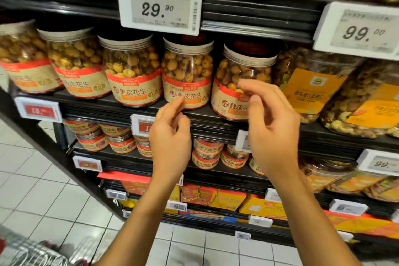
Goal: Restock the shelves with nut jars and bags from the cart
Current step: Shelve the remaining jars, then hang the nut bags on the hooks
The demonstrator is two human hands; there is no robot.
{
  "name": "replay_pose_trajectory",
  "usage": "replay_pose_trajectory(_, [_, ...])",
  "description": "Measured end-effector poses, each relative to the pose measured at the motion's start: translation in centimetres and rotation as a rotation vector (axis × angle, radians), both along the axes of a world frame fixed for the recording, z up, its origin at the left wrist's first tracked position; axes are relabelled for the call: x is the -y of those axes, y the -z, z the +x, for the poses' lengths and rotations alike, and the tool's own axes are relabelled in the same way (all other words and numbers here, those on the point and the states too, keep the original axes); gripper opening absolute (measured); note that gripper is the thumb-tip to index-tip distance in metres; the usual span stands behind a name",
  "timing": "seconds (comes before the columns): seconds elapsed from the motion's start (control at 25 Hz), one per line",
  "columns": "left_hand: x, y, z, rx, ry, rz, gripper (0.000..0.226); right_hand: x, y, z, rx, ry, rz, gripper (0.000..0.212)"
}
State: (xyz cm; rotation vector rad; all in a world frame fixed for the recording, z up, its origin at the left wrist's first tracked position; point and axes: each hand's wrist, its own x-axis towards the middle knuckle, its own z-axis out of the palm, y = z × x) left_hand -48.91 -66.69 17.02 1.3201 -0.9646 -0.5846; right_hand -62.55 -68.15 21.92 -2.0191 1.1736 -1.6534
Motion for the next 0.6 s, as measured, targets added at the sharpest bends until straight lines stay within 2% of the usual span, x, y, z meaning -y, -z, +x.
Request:
replay_pose_trajectory(0.12, [0.0, -0.4, 2.3, 0.064, -0.110, 0.022, 0.042, 2.0, -3.2, 4.4, -0.255, -0.064, -0.117, 0.031])
replay_pose_trajectory(0.24, [0.9, -1.1, 3.5, 0.104, -0.036, 0.055, 0.049, 4.5, -5.0, 6.8, -0.520, 0.129, 0.032, 0.031])
replay_pose_trajectory(0.36, [1.3, -1.3, 3.8, 0.169, -0.006, 0.066, 0.047, 4.9, -5.1, 7.8, -0.763, 0.198, 0.150, 0.045])
replay_pose_trajectory(0.48, [1.6, -1.5, 3.5, 0.178, 0.026, 0.063, 0.048, 4.3, -5.2, 8.3, -0.767, 0.205, 0.094, 0.054])
replay_pose_trajectory(0.6, [0.9, -1.1, 3.4, 0.186, 0.057, 0.033, 0.047, 3.7, -5.0, 7.9, -0.761, 0.243, 0.073, 0.048])
